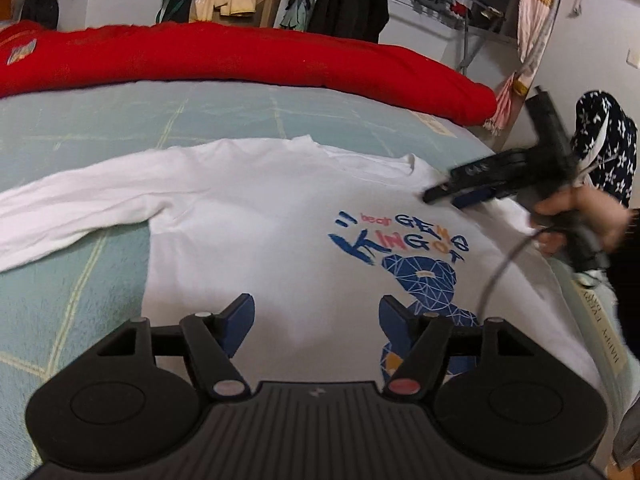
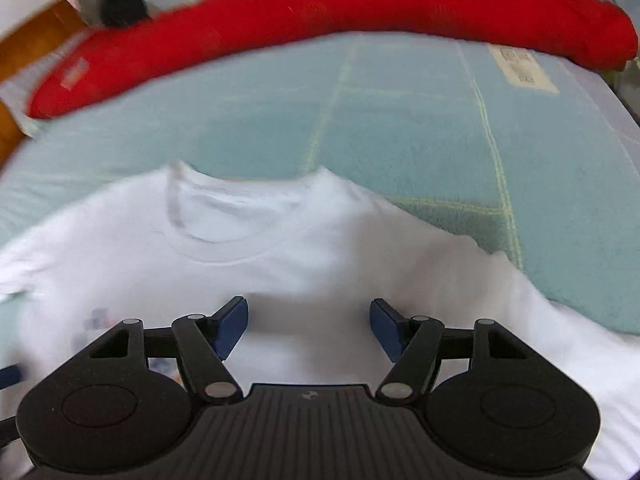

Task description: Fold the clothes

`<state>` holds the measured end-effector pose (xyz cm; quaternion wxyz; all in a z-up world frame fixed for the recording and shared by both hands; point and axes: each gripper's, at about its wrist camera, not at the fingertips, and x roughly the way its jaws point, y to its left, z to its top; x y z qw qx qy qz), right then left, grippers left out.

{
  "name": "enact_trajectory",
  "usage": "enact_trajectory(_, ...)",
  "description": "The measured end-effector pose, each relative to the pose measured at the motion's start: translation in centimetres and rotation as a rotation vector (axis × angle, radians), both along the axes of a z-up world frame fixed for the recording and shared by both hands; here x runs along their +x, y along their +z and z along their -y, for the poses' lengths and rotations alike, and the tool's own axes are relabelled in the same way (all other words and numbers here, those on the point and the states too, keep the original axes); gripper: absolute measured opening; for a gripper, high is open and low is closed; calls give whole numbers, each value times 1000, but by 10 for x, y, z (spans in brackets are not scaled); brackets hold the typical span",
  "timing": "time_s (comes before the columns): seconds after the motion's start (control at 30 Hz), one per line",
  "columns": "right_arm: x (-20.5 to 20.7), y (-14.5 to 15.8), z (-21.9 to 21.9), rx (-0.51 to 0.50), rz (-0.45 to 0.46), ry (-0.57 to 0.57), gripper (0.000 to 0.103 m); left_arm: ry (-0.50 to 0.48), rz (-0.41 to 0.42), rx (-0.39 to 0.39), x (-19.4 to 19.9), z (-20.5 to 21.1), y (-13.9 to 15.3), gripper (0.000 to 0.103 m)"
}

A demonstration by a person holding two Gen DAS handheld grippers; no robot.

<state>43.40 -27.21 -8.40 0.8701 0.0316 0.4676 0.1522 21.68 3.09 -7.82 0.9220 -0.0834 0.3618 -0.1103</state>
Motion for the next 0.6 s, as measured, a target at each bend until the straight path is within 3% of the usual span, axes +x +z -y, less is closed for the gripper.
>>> enact_trajectory(0.03, 9, -2, -3, 4, 28, -6, 84, 2, -4, -9, 1, -3, -2, 70)
enact_trajectory(0.17, 42, -9, -11, 31, 83, -14, 95, 24, -25, -27, 6, -9, -7, 70)
enact_trajectory(0.23, 44, 4, -6, 45, 105, -3, 90, 17, -22, -38, 5, -12, -8, 70)
enact_trajectory(0.37, 6, 48, 26, 171, 146, -10, 92, 17, -14, -58, 3, -15, -12, 71)
enact_trajectory(0.47, -19, 54, 43, 238, 75, -30, 94, 13, -7, -74, 2, -15, -12, 72)
enact_trajectory(0.53, -25, 41, 49, 271, -3, -45, 94, 8, -9, -80, 1, -14, -12, 73)
enact_trajectory(0.6, -20, 24, 48, 243, -38, -66, 94, 8, -14, -75, 0, -13, -13, 73)
